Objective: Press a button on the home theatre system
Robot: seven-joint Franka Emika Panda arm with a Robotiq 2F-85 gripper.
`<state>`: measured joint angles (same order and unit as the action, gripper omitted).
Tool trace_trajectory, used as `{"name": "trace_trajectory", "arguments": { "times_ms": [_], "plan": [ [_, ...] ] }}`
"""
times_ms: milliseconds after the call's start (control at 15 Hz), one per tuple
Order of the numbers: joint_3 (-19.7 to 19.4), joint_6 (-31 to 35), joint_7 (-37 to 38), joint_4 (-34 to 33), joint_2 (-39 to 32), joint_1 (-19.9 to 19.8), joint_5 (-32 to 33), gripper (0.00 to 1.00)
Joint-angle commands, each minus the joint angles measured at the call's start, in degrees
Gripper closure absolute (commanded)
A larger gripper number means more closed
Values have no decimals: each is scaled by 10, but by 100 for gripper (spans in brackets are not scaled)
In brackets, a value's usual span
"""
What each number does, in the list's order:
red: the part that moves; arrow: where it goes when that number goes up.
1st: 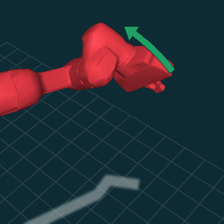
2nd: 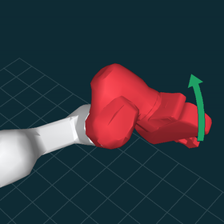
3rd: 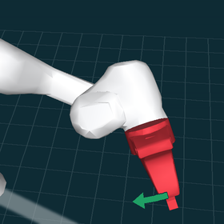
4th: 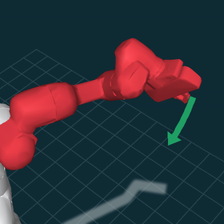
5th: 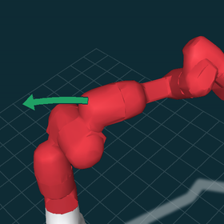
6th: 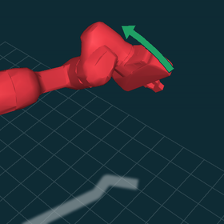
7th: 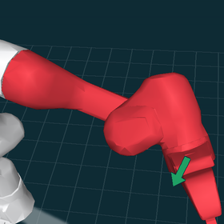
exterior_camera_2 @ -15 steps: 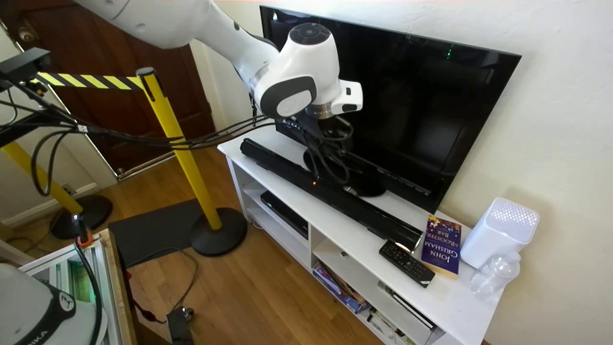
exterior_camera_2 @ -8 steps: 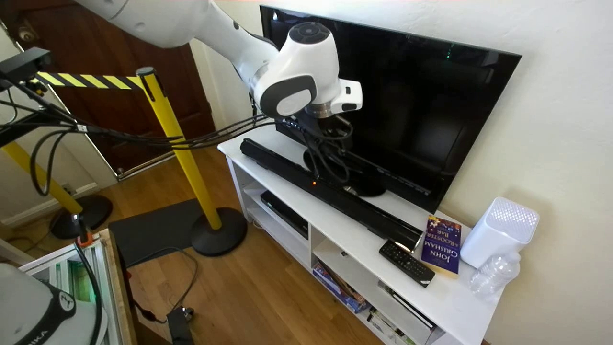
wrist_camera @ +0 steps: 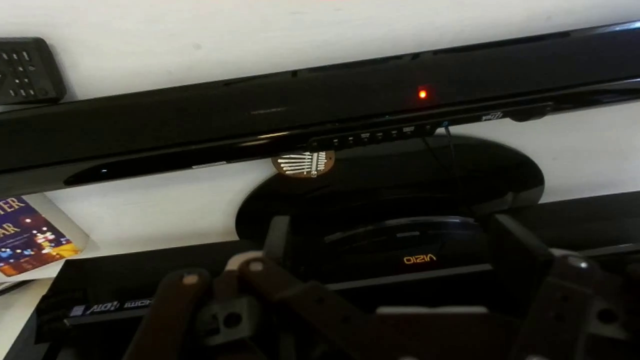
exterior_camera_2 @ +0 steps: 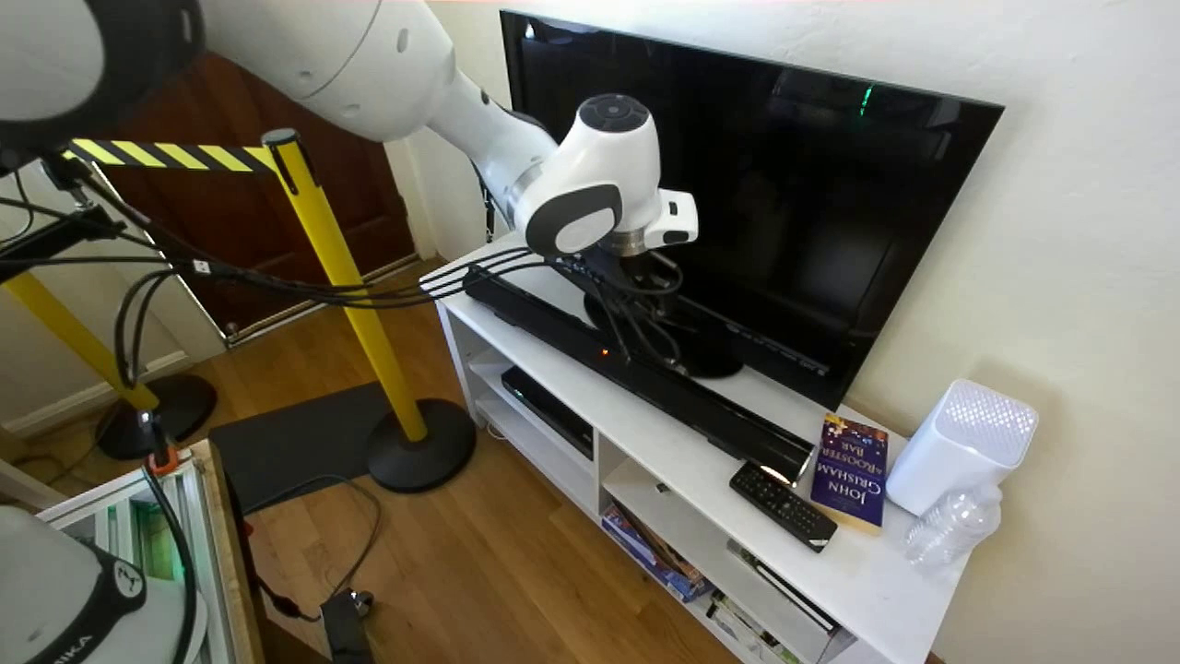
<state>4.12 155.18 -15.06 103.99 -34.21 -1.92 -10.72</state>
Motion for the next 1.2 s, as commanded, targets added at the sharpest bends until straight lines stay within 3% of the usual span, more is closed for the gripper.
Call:
{"name": "trace_trajectory", "arguments": {
  "times_ms": [0,67,267,800,867,1133],
  "plan": [
    [11,-13,-6,-86,-73,-11,36,5],
    [12,-13,-10,-103,-88,-13,43,26],
    [32,-23,-35,-153,-132,-26,51,37],
    [57,-67,-99,-260,-225,-37,72,95],
    [56,-72,-102,-269,-233,-36,73,100],
    [60,-83,-118,-301,-264,-41,74,100]
  ]
}}
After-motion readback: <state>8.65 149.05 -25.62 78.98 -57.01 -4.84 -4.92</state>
